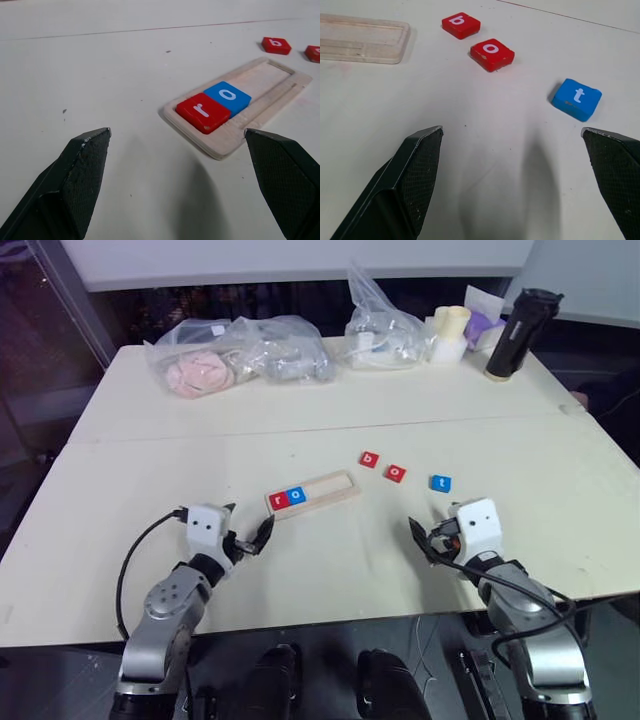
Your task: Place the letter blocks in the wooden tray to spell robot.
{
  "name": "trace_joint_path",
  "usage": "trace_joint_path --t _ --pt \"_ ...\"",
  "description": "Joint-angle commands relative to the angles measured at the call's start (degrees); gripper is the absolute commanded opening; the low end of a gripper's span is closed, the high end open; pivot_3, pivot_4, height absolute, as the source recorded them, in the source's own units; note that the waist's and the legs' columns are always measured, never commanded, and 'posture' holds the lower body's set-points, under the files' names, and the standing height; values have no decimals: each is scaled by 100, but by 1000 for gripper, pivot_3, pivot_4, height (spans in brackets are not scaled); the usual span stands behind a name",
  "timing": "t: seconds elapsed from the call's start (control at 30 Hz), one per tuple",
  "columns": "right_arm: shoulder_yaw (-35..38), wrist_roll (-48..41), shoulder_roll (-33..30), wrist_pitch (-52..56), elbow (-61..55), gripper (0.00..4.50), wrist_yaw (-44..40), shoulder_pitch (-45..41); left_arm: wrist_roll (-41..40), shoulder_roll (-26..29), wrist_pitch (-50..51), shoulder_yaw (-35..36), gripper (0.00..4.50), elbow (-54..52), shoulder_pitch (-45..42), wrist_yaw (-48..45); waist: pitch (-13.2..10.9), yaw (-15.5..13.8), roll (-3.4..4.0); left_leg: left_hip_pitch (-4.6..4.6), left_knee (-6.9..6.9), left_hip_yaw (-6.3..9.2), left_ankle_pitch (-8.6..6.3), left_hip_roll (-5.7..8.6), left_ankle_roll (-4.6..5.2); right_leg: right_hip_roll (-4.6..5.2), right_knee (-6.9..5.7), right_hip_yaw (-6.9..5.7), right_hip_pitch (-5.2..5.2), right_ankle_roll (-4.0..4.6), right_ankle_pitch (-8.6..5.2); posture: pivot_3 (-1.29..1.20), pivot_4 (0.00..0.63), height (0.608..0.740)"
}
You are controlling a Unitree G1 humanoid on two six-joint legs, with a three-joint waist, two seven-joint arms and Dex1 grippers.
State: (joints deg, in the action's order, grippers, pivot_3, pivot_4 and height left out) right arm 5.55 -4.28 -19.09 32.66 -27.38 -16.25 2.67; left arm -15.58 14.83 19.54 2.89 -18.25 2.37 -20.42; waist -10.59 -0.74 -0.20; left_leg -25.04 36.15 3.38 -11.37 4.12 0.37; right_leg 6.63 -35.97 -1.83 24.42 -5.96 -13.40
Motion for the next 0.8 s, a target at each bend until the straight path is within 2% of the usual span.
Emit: trace_joint_path --t 0.03,0.8 --pt "82 -83 -56 -6 -303 4475 -24 -53 -30 104 -142 12 4500 -259 35 -142 0 0 -1 0 0 0 0 0 0 0 0 0 0 0 0 0 150 725" --pt "-87 -123 -109 -56 -283 4475 -101 -95 -345 372 117 -79 4500 -433 59 -585 -1 -1 0 0 -1 0 0 0 0 2 1 0 1 1 0 0 150 725"
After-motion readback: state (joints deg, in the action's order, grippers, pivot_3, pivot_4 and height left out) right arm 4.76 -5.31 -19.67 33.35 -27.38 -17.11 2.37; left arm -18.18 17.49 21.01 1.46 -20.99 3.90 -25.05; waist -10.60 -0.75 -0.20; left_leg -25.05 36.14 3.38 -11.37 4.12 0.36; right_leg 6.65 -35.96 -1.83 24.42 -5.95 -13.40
